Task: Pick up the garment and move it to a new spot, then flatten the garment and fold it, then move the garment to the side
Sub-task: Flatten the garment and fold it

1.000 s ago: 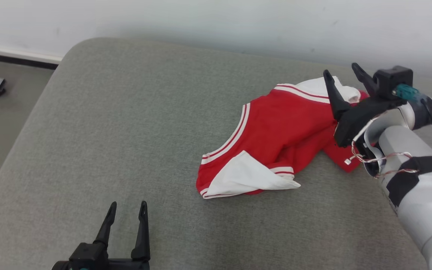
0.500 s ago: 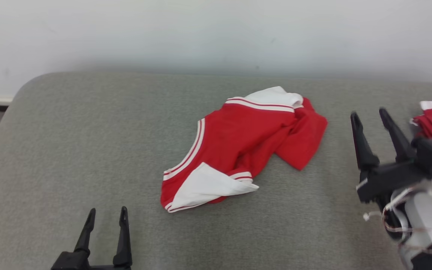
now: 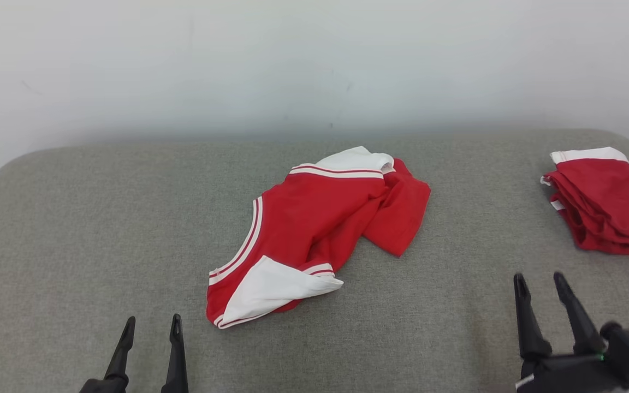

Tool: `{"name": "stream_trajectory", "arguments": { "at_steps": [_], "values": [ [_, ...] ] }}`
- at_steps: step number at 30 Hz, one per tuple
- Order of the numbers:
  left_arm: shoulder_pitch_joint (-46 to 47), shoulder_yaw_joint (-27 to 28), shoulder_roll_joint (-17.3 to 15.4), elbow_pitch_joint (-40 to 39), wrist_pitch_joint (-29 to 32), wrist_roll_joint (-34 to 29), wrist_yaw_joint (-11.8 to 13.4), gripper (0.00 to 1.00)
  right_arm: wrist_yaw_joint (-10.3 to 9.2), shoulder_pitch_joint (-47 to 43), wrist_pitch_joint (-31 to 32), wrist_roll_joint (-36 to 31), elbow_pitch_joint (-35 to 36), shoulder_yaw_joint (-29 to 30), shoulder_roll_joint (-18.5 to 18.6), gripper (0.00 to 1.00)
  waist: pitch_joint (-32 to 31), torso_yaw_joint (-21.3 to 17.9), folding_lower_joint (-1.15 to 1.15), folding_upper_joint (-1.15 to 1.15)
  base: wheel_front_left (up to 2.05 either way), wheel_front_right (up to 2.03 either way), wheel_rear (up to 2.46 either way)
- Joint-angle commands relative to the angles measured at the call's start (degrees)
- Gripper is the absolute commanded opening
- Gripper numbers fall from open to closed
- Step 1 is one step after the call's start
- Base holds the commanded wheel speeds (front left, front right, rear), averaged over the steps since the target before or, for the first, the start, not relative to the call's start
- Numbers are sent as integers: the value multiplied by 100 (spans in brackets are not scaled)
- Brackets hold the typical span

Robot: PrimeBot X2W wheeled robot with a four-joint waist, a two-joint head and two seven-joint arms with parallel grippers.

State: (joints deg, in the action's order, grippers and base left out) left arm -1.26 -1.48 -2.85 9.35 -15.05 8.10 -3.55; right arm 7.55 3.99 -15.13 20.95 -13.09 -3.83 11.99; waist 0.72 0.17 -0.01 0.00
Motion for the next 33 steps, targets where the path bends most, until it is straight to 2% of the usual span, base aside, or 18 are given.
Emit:
{"name": "stream_trajectory", "arguments": {
  "at_steps": [1,6,18,26,33],
  "values": [
    [-83,23,-7,2,-17,-46,-29,100,-15,-152,1,-46,107,50,-80,100,-36,-28,1,0,0,0,0],
    [-128,28,-7,-6,-17,-60,-31,100,-15,-578,1,-106,277,202,-365,100,-35,-47,1,0,0,0,0],
    [86,95,-46,116,-17,-96,-82,100,-15,-511,1,-198,301,69,-434,100,103,-129,1,0,0,0,0],
    [1094,-179,-252,587,-17,-254,-228,100,-15,-292,1,-78,197,-131,-394,100,442,-431,1,0,0,0,0],
    [2211,-588,-386,1382,322,-226,-348,100,-15,-41,1,23,120,-241,-356,100,843,-777,1,0,0,0,0]
  ]
}}
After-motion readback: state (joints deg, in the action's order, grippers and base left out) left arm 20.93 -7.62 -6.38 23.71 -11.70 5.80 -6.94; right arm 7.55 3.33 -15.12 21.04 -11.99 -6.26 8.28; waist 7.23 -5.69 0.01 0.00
